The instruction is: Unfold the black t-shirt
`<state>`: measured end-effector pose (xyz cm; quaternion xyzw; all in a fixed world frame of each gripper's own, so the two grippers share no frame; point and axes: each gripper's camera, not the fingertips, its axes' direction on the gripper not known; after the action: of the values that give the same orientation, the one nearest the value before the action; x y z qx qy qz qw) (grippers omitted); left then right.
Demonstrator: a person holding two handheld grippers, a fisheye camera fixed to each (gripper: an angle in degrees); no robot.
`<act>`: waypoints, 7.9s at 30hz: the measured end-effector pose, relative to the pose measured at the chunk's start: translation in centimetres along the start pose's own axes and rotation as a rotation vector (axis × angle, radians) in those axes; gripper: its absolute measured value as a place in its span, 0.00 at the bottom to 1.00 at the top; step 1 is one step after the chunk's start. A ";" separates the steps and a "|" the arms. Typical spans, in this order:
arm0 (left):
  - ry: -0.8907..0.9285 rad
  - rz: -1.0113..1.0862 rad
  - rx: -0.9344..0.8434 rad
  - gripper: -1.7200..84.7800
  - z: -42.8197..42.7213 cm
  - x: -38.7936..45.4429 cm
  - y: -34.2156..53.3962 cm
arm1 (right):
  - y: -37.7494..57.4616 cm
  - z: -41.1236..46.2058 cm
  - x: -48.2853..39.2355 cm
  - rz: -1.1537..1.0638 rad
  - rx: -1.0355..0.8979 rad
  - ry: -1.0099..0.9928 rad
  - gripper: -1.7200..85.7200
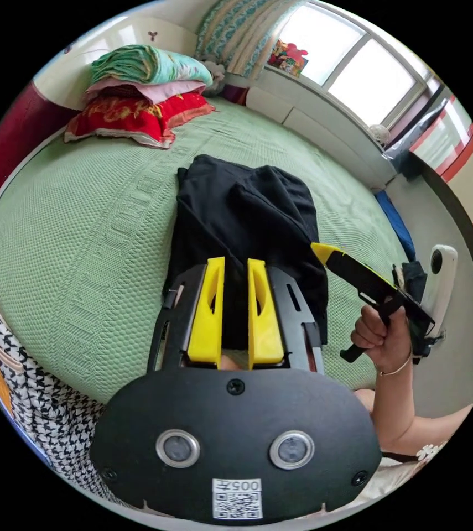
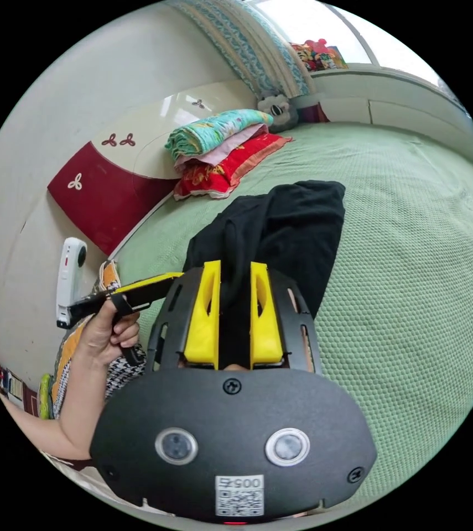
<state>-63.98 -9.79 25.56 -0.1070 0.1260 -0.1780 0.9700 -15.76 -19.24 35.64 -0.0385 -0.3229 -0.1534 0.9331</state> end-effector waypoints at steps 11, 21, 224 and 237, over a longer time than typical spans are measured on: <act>0.090 0.208 0.031 0.02 -0.4 5.7 1.4 | 0.4 -1.4 3.1 0.102 0.082 0.022 0.02; 0.135 0.323 -0.021 0.02 0.8 9.9 2.3 | 0.2 -1.0 6.7 0.183 0.002 -0.185 0.15; -0.434 0.147 -0.028 0.04 -9.5 21.2 -0.4 | 18.2 -29.6 2.0 0.123 -0.243 0.494 0.00; -0.322 -0.025 -0.007 0.01 -20.5 16.3 12.9 | 23.2 -33.0 -4.6 0.197 -0.188 0.430 0.01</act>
<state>-50.91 -7.38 -0.41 -0.1392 -0.0318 -0.1703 0.9750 7.52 -1.61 7.40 -0.1227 -0.0963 -0.0959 0.9831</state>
